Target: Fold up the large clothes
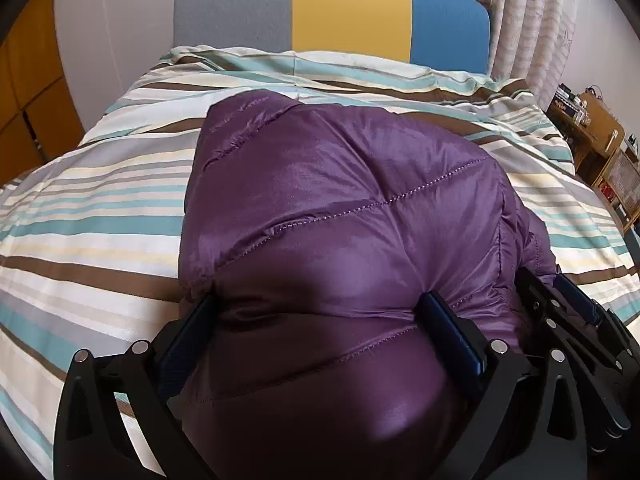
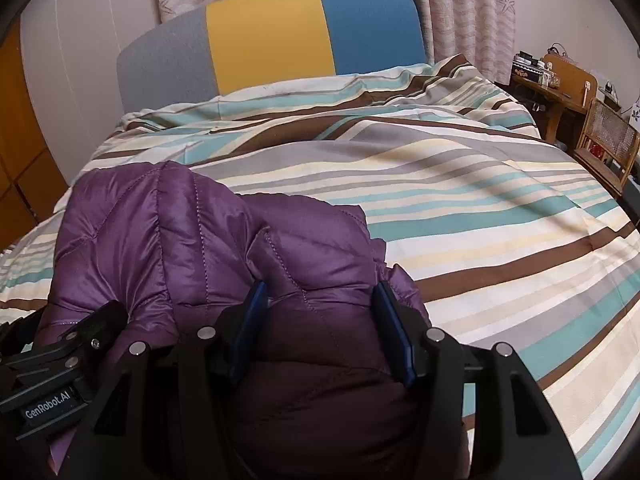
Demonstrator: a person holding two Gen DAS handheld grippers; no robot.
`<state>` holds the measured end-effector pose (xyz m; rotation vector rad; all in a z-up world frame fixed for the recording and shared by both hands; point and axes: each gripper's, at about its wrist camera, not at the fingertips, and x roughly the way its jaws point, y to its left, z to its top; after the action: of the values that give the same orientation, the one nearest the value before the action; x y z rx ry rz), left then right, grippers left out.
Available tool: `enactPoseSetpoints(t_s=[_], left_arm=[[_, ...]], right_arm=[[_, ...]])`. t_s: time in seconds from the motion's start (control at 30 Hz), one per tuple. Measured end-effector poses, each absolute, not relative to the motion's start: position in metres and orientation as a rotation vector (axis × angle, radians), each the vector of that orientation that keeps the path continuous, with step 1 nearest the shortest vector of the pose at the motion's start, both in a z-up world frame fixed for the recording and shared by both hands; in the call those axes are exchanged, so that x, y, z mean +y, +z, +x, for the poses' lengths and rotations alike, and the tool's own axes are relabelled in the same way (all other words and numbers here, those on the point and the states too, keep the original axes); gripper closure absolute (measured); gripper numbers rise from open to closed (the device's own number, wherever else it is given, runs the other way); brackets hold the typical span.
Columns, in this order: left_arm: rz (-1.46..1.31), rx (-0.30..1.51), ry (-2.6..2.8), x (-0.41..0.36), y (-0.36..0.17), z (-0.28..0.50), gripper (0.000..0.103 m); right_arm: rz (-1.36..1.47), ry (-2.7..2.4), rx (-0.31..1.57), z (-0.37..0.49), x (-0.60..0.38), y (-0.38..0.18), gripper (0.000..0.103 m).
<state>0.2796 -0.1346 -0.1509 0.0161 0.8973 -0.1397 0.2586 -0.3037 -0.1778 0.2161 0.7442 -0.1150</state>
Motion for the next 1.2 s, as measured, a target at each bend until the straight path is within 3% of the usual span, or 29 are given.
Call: enactPoseSetpoints(t_s=[0.5, 0.73, 1.13, 1.2], left_arm=[[0.034, 0.781, -0.186, -0.131, -0.133, 0.221, 0.003], [0.021, 0.786, -0.264, -0.121, -0.130, 0.195, 0.003], [0.066, 0.780, -0.309, -0.118, -0.144, 0.191, 0.003], [0.027, 0.795, -0.327, -0.111, -0.141, 0.190, 0.003]], right_arm=[[0.203, -0.113, 0.705, 0.252, -0.301, -0.172, 0.045], [0.215, -0.099, 0.645, 0.221, -0.304, -0.157, 0.033], [0.232, -0.095, 0.653, 0.193, -0.306, -0.163, 0.030], [0.253, -0.091, 0.656, 0.187, -0.309, -0.160, 0.023]])
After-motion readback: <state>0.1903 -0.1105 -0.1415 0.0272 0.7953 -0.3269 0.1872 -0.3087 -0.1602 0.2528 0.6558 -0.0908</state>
